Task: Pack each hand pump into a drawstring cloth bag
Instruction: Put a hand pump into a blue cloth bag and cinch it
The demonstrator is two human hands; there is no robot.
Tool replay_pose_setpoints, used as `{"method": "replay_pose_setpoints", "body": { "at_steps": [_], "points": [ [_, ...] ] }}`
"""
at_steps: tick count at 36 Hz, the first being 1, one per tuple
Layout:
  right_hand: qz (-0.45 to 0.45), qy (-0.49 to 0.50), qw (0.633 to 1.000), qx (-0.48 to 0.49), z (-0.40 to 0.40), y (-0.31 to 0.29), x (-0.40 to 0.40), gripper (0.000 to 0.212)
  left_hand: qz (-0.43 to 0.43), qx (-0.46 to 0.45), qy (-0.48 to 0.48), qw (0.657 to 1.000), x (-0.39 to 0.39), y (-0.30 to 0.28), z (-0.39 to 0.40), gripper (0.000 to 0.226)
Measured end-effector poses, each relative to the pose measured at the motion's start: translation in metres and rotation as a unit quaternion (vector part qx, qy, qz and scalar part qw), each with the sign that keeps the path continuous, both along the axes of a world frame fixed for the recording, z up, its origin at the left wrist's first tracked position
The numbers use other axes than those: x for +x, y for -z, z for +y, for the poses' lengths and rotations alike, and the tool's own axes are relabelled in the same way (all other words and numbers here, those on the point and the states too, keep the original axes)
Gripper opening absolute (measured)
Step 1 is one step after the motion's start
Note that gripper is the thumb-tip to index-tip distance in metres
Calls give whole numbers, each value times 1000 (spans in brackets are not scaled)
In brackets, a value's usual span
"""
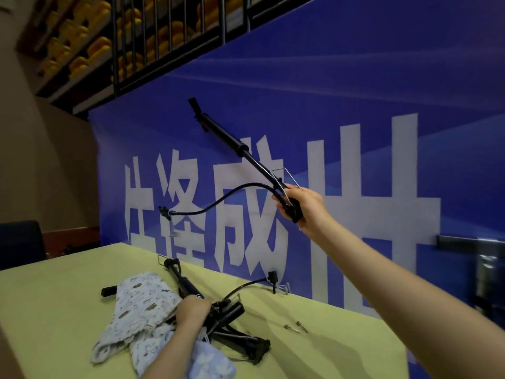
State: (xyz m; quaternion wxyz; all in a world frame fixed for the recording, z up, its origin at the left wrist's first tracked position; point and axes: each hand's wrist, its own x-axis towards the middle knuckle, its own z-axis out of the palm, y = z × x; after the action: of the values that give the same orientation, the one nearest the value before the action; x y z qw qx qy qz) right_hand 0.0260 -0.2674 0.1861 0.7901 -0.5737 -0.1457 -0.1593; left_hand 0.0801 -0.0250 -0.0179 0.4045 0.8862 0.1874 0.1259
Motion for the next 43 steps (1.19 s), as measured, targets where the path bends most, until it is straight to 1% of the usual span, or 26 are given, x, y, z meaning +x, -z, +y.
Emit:
{"method": "replay_pose_setpoints", "body": {
  "at_steps": [2, 4, 6, 8, 10, 11, 13, 15, 16, 18, 20, 22, 24, 26, 27, 28, 31, 32, 34, 36, 38, 43],
  "points": [
    [-3, 5, 1000, -7, -8, 4, -8, 25, -19, -17, -8, 1000, -7, -8, 1, 24],
    [-7, 7, 1000, -14, -17, 10, -17, 26, -85, -44, -30, 995, -20, -21, 4, 25],
    [-10, 0, 1000, -14, -22, 15, -30, 23, -184, -78, -53, 978, -34, -40, 8, 27],
    [-14, -11, 1000, -8, -25, 22, -44, 19, -272, -100, -68, 955, -53, -64, 9, 27],
    [-12, -25, 1000, -4, -28, 30, -59, 17, -328, -121, -62, 935, -75, -92, 6, 27],
    [-7, -33, 999, -5, -29, 35, -66, 17, -341, -140, -43, 929, -84, -106, 3, 27],
    [3, -52, 999, -4, -31, 45, -79, 18, -341, -203, -4, 918, -95, -130, -3, 26],
    [9, -78, 997, 0, -34, 55, -94, 21, -323, -300, 40, 896, -106, -149, -9, 23],
    [8, -91, 996, 0, -36, 59, -101, 22, -317, -335, 65, 885, -110, -157, -13, 21],
    [3, -112, 994, -7, -40, 65, -115, 21, -309, -353, 115, 875, -119, -168, -24, 23],
    [-1, -128, 992, -18, -46, 72, -128, 23, -307, -360, 160, 866, -128, -177, -37, 31],
    [-1, -143, 989, -29, -53, 79, -137, 33, -310, -381, 192, 850, -135, -186, -48, 32],
    [3, -150, 988, -45, -61, 86, -146, 39, -317, -413, 203, 829, -142, -196, -56, 32],
    [4, -153, 987, -49, -68, 92, -154, 37, -326, -467, 193, 799, -145, -204, -62, 27],
    [8, -153, 987, -39, -71, 94, -158, 36, -330, -481, 185, 791, -147, -206, -65, 24],
    [17, -151, 988, -18, -73, 97, -161, 36, -332, -482, 181, 790, -149, -207, -69, 24],
    [50, -117, 989, 69, -77, 105, -169, 39, -321, -476, 189, 797, -156, -203, -85, 34],
    [52, -95, 990, 85, -78, 107, -172, 37, -315, -483, 190, 795, -159, -201, -90, 32],
    [45, -52, 993, 98, -80, 110, -176, 29, -311, -494, 191, 789, -162, -198, -97, 25],
    [42, -19, 993, 108, -80, 111, -181, 25, -314, -496, 194, 786, -164, -195, -101, 27],
    [42, 9, 991, 123, -80, 112, -183, 26, -315, -499, 200, 782, -166, -192, -103, 31],
    [53, 49, 985, 154, -82, 116, -181, 28, -325, -500, 209, 775, -169, -181, -106, 29]
  ]
}}
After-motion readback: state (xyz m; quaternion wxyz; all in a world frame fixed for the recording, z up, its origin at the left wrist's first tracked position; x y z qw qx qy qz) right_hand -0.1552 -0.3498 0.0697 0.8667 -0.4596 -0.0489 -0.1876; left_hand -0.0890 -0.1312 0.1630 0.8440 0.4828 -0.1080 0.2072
